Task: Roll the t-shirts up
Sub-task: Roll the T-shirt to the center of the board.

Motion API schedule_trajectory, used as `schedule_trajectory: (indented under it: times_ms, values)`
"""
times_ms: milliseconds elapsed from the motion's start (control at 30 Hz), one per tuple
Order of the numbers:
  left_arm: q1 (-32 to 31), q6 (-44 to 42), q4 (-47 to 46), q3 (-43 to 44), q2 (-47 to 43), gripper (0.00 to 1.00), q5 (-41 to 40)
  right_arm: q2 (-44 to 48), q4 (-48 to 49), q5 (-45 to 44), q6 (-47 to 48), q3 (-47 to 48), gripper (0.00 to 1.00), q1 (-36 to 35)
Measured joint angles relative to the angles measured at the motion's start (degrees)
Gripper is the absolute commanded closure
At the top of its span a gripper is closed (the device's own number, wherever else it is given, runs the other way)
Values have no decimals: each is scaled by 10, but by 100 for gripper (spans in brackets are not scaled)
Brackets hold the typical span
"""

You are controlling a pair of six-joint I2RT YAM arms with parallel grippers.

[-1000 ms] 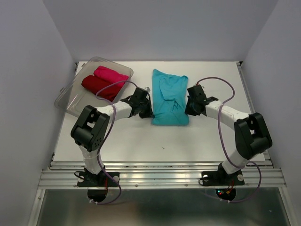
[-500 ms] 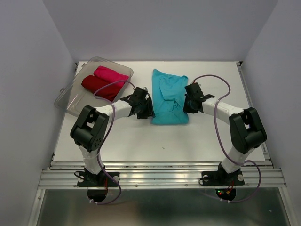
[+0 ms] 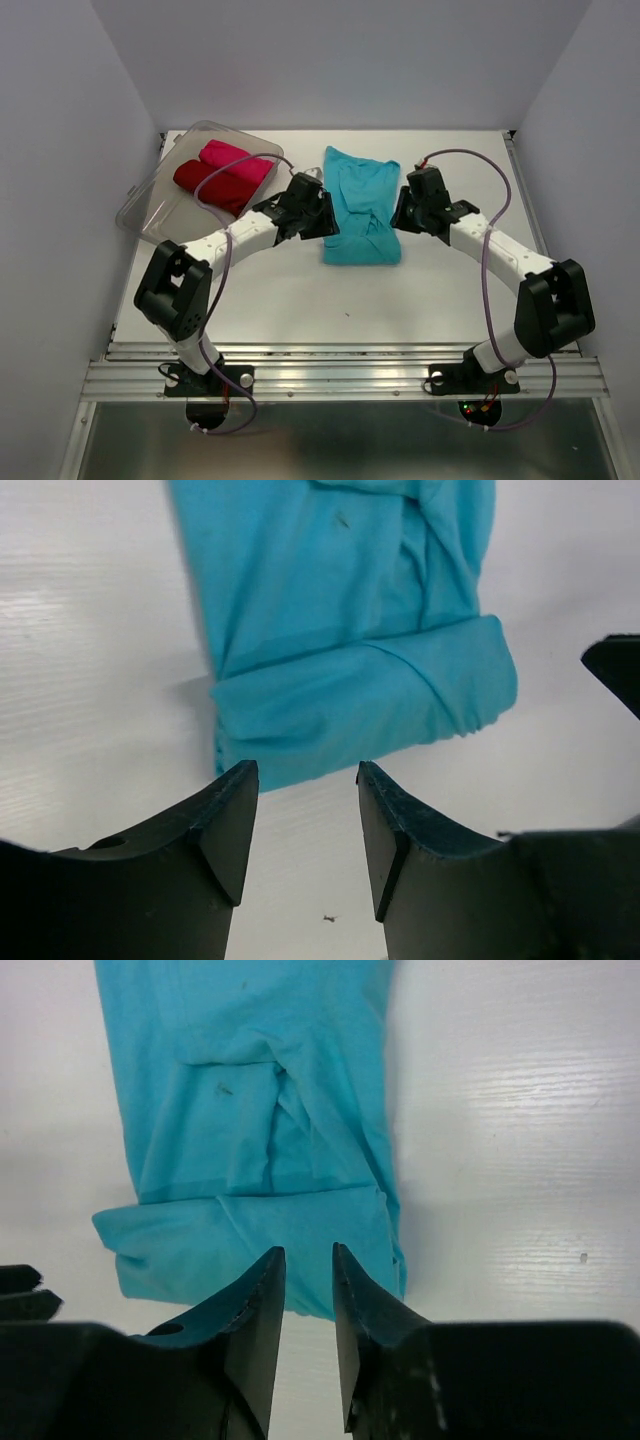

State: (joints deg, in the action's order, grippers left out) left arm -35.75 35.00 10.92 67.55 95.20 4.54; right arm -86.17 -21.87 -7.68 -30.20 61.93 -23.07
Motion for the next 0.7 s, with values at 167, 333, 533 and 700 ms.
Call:
schedule_trajectory:
  times_ms: [167,333,533,700]
  values:
    - [-32,11,-17,3,10,48,29,7,10,49,-2,-24,89,-2]
    - [-31,25,-54,12,64,50,55,-26,23,93,-2,-32,91,-2]
    - [-28,30,-73,12,135,57,59,-104,30,80,-10,-32,96,-2]
    - [-28,26,-76,20,145,56,62,-116,30,48,-7,-31,94,-3]
